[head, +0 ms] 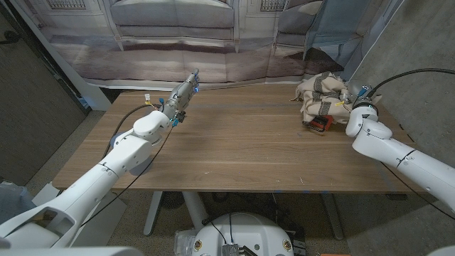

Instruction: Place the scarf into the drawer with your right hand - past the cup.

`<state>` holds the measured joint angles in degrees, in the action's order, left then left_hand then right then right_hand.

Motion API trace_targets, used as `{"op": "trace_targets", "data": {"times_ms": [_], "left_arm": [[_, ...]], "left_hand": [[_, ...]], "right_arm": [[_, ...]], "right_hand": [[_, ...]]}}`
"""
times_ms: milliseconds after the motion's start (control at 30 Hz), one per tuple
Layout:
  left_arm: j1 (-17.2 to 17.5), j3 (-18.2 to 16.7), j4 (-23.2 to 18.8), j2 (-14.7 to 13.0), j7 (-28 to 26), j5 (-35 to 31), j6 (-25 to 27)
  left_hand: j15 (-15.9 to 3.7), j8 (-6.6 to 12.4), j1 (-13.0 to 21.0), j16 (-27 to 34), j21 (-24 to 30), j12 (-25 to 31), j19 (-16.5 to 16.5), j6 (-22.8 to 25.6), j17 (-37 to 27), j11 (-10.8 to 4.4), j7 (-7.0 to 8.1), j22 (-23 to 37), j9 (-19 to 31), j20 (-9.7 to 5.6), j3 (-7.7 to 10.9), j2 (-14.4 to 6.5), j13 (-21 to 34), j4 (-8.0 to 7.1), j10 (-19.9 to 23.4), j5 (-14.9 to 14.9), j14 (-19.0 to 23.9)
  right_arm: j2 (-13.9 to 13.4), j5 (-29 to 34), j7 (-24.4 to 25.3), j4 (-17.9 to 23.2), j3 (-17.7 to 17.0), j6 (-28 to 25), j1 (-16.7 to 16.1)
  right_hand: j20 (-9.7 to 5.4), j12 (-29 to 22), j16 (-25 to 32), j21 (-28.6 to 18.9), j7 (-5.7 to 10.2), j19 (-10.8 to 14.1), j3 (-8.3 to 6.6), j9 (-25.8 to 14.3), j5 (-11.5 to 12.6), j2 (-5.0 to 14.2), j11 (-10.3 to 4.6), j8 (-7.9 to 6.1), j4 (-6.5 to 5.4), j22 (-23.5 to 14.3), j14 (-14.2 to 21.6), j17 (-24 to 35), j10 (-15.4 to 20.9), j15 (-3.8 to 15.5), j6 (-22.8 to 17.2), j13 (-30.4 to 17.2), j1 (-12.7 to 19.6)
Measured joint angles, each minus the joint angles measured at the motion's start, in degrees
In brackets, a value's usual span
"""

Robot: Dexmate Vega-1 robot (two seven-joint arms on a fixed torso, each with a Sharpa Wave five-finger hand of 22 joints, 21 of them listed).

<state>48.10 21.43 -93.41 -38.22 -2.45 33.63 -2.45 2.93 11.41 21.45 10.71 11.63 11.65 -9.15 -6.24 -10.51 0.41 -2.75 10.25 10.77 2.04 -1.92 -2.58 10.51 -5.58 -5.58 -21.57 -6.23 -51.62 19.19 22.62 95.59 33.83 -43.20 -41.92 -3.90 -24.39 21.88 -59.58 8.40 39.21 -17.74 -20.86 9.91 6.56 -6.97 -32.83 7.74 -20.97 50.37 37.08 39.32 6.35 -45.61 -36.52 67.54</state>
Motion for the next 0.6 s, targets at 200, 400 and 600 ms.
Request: {"op": "trace_targets", "data": {"times_ms": [200,400,600], "left_arm": [[-0.4,0.1,1.0,0.3,0.5,0.2,-0.4],[-0.8,0.3,2.2,0.6,1.0,0.3,-0.9],[-1.3,0.5,3.2,1.1,1.6,0.5,-1.3]], "left_hand": [[0.00,0.00,0.0,0.0,0.0,0.0,0.0,0.0,0.0,0.00,0.00,0.0,0.0,0.00,0.00,0.0,0.0,0.00,0.0,0.0,0.0],[0.00,0.00,0.0,0.0,0.0,0.0,0.0,0.0,0.0,0.00,0.00,0.0,0.0,0.03,0.01,0.0,0.0,0.00,0.0,0.0,0.0],[0.00,0.01,0.2,0.0,0.0,0.0,-0.3,0.0,0.0,0.00,0.00,0.0,0.0,0.31,-0.38,-0.2,0.0,-0.10,0.0,0.0,0.0]], "right_arm": [[1.3,2.6,-0.1,-1.0,2.8,-0.5,1.2],[2.3,4.2,-0.8,-1.7,4.6,-0.6,2.0],[3.1,5.6,-1.8,-2.4,6.2,-0.7,2.7]], "right_hand": [[0.21,0.4,0.0,0.0,-0.16,-0.2,0.00,0.1,0.0,0.00,0.22,0.16,0.00,0.3,0.0,0.0,0.4,0.00,-0.2,0.0,0.0],[0.21,0.4,-0.1,-0.4,-0.17,-0.2,-0.15,0.2,0.0,0.00,0.22,0.11,0.15,0.5,0.0,0.0,0.4,0.00,-0.2,-0.3,0.0],[0.22,0.7,-0.2,-0.8,-0.44,-0.2,-0.40,0.1,0.0,0.00,0.22,-0.05,-0.09,0.8,0.0,0.2,0.4,0.00,-0.2,-0.3,0.0]]}}
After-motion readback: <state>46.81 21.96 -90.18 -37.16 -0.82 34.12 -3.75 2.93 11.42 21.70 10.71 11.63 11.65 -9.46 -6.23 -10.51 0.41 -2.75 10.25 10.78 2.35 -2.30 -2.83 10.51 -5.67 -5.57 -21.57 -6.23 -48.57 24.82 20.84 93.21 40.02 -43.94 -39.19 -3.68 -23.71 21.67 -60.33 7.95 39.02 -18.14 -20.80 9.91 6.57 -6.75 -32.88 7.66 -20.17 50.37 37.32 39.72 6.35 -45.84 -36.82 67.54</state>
